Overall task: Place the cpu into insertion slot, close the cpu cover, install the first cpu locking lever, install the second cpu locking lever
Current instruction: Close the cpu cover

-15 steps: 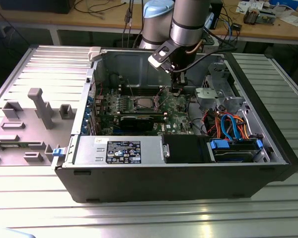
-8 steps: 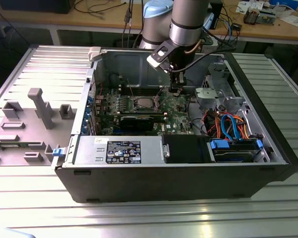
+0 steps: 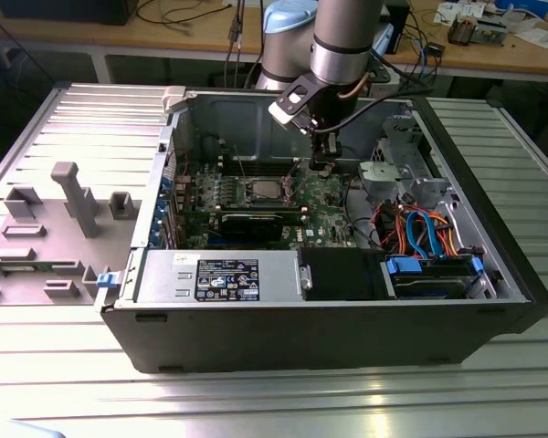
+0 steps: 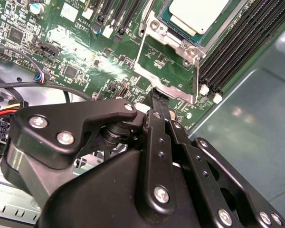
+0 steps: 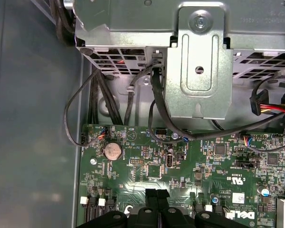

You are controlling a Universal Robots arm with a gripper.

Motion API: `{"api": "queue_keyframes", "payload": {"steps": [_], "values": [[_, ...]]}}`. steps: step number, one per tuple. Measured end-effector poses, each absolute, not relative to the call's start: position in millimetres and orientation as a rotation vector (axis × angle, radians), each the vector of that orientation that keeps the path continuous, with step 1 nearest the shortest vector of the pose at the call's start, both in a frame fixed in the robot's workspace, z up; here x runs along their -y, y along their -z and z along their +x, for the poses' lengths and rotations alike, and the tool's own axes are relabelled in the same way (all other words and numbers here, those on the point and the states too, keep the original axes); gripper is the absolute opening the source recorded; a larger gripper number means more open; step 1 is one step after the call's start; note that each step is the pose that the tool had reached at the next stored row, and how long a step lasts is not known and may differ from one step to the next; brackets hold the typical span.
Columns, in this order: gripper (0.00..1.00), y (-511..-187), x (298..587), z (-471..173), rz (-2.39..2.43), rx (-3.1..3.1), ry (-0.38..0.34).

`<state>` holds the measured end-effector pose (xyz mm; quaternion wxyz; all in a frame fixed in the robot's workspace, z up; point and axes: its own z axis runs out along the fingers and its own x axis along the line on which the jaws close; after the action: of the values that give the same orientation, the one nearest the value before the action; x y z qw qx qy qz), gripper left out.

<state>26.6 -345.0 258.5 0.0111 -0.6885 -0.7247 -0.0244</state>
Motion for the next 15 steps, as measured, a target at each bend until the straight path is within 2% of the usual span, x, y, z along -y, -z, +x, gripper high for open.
{"api": "queue_keyframes", "payload": {"steps": [15], "values": [[0.11, -258.5, 345.0, 17.1, -2.148, 2.261, 0.076]]}}
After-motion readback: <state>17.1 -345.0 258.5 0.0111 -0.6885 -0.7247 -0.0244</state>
